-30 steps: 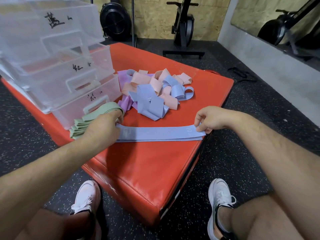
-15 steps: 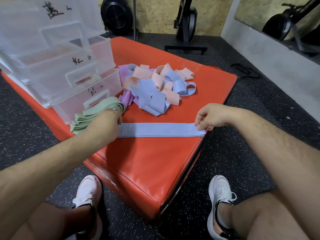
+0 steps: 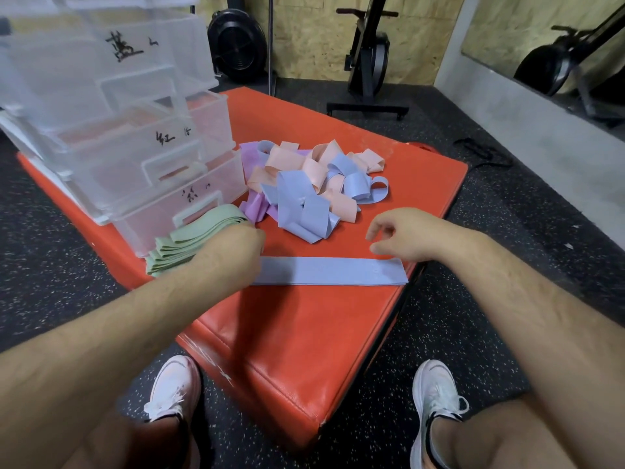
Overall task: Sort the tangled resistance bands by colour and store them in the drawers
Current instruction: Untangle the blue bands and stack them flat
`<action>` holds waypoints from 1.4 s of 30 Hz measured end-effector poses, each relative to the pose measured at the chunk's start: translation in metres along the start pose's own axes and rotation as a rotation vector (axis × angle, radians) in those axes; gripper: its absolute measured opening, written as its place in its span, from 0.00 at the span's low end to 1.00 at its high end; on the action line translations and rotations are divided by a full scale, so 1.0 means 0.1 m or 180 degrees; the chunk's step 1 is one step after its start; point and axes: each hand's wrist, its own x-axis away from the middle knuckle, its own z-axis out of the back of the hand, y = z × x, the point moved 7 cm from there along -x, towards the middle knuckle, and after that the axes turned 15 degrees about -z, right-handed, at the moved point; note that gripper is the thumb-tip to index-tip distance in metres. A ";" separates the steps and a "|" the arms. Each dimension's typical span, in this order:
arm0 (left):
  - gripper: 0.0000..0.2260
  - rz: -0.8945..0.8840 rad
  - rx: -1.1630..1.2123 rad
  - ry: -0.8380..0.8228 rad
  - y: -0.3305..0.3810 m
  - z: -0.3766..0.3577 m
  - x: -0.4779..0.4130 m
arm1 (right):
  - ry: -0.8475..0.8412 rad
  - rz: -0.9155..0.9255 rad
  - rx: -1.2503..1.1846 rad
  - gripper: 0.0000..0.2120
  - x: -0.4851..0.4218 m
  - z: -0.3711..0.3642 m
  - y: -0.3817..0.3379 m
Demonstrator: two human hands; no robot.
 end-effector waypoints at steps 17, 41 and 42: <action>0.19 0.0429 0.1365 -0.0088 0.09 0.07 -0.83 | -0.0109 0.0146 -0.0855 0.13 -0.39 -0.25 -0.74; 0.12 0.0421 0.4267 0.2298 0.08 0.82 -0.66 | -0.0331 0.0775 -0.3927 0.27 0.05 0.59 -0.63; 0.10 0.0445 0.4275 0.2359 0.08 0.84 -0.65 | -0.0431 0.0762 -0.3794 0.28 0.08 0.54 -0.66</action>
